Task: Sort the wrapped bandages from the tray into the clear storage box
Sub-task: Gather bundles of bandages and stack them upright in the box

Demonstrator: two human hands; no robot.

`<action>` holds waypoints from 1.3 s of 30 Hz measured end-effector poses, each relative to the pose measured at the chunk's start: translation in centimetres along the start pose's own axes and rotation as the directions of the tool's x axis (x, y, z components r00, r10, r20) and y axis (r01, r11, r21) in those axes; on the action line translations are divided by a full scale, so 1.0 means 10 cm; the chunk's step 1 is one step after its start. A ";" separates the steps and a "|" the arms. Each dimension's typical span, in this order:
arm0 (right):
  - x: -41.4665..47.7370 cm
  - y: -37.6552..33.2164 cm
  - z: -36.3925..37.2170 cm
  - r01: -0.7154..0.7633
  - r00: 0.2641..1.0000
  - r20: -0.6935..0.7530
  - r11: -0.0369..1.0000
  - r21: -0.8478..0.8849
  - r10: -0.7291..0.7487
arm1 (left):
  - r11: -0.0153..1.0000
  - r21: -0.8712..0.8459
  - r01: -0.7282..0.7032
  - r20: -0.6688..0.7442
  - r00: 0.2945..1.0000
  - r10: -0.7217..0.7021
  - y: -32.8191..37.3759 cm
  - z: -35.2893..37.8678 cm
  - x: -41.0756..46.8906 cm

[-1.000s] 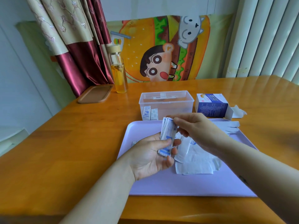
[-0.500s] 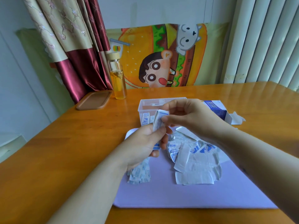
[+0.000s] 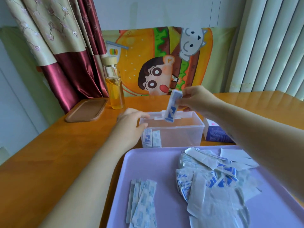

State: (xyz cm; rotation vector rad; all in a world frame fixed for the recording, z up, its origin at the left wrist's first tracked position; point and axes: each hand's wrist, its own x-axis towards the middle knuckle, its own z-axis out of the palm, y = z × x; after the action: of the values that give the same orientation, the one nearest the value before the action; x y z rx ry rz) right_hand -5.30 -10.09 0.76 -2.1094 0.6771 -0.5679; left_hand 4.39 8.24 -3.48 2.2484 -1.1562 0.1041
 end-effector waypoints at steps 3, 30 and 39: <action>0.26 0.17 0.20 -0.180 0.969 0.128 0.961 -0.209 0.210 | 0.999 0.047 0.003 0.098 0.995 -0.008 -0.13 0.12 0.10; 0.63 0.44 0.75 -0.088 0.848 0.284 0.647 -0.757 0.448 | 0.997 0.016 -0.078 0.251 0.965 0.072 -0.29 0.18 0.30; 0.17 0.05 0.49 0.204 0.978 0.092 0.789 -0.579 -0.185 | 0.995 0.022 -0.096 0.254 0.963 0.087 -0.29 0.14 0.29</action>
State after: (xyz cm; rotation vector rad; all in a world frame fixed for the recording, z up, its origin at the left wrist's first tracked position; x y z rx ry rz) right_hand -1.20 -8.62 -2.08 -2.7927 0.6798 -0.4706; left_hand 8.10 6.71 -5.10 2.2864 -1.4023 -0.1318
